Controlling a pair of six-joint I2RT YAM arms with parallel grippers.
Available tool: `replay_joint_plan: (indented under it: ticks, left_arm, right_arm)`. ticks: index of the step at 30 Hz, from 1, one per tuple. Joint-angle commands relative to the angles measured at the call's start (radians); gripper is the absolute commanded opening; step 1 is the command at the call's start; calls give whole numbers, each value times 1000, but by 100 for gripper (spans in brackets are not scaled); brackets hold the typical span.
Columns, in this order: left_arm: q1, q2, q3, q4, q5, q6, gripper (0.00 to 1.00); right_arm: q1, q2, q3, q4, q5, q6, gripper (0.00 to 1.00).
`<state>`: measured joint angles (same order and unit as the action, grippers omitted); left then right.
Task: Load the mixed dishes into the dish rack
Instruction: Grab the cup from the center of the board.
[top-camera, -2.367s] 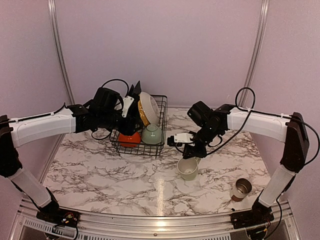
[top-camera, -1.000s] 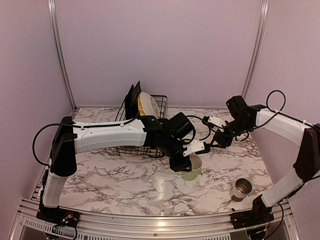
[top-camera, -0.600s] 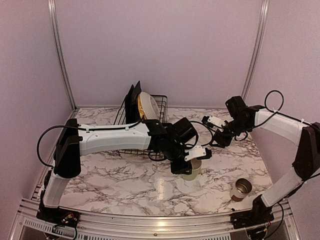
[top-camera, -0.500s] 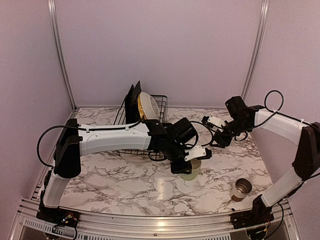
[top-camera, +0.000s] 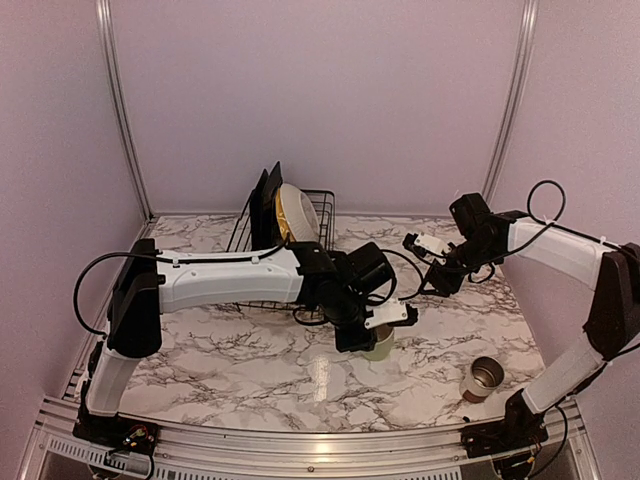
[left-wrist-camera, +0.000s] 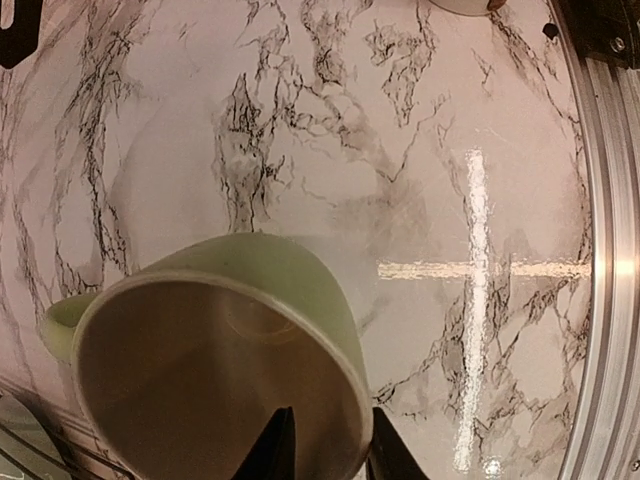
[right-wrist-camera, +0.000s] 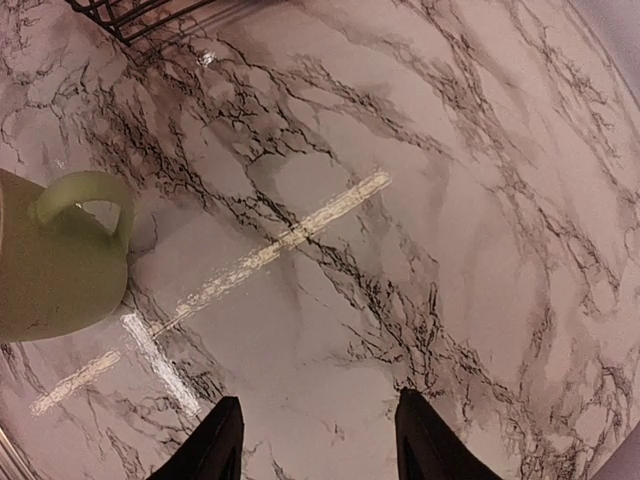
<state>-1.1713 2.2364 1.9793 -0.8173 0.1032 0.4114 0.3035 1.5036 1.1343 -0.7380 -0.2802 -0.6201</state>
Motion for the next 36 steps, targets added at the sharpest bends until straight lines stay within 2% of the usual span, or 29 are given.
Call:
replay_joint_plan:
  ticks: [1,8,13,19,26,28,29,30,31,34,36]
  left_arm:
    - [-10,1,-43,-68,-45,-4,24]
    - [-14,-24,-49,-49,-86,-12,10]
    - [-2,-78,-58,-19,-68,-28,6]
    - [56,-180,-116,95,78,-100,3]
    - [132,-328,-291,419,277,-276,0]
    - [150,-357,-318,483,308,-317,0]
    - [159,-373,-333,516,319,-339,0]
    - [170,-392,-352,555,333,-363,0]
    - [182,-410,-371,590,348,-388,0]
    - [227,-486,-455,759,395,-508,0]
    - [268,-537,-534,926,444,-617,0]
  right_arm:
    - [-7,15,37,-20,-21,14,50]
    - [-7,25,45,-21,-55,23,50]
    - [-7,9,28,1,-105,23,50]
    - [-7,-2,25,18,-133,9,50]
    - [-7,-82,0,98,-182,-11,51]
    - [-22,-112,-6,136,-196,6,58]
    - [-33,-124,-7,156,-212,20,67]
    - [-48,-133,-7,173,-224,32,72]
    - [-63,-138,0,183,-240,39,83]
    - [-112,-136,33,183,-360,36,98]
    - [-134,-121,59,183,-451,35,99]
